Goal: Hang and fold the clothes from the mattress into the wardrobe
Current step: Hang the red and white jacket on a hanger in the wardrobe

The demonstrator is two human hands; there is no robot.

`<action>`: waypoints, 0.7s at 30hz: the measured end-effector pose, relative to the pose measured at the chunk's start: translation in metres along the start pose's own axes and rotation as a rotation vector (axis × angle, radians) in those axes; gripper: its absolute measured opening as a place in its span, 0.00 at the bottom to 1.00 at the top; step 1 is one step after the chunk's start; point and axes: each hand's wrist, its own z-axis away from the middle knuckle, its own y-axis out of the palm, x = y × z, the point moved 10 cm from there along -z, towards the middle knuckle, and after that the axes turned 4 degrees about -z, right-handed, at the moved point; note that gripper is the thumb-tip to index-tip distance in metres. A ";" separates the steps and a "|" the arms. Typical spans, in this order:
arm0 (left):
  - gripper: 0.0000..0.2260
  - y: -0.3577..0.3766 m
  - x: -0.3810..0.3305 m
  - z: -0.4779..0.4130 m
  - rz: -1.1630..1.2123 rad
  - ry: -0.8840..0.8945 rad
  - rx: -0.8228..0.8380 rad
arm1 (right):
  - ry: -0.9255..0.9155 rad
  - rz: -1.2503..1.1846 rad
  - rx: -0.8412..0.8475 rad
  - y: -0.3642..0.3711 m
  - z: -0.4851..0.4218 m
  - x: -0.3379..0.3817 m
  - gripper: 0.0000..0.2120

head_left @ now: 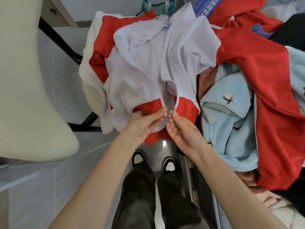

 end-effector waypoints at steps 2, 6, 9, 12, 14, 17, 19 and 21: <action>0.04 -0.001 0.000 0.003 -0.033 0.034 -0.030 | 0.017 0.023 0.024 0.004 0.000 -0.004 0.06; 0.04 -0.011 -0.003 0.005 -0.005 0.086 -0.115 | 0.032 0.075 0.042 0.005 0.003 -0.009 0.09; 0.04 -0.012 -0.004 0.005 0.017 0.098 -0.121 | 0.042 0.100 0.038 0.004 0.006 -0.011 0.08; 0.08 -0.010 -0.003 0.005 0.068 0.092 -0.103 | 0.048 0.113 0.038 0.002 0.008 -0.013 0.06; 0.09 -0.008 -0.004 0.006 0.085 0.099 -0.093 | 0.051 0.123 0.041 0.002 0.009 -0.013 0.06; 0.13 -0.007 -0.004 0.008 0.084 0.106 -0.088 | 0.055 0.122 0.040 0.003 0.012 -0.014 0.06; 0.13 -0.007 -0.003 0.009 0.072 0.110 -0.091 | 0.056 0.112 0.030 0.003 0.013 -0.016 0.06; 0.13 -0.006 -0.003 0.010 0.072 0.112 -0.095 | 0.057 0.082 0.025 0.004 0.013 -0.018 0.07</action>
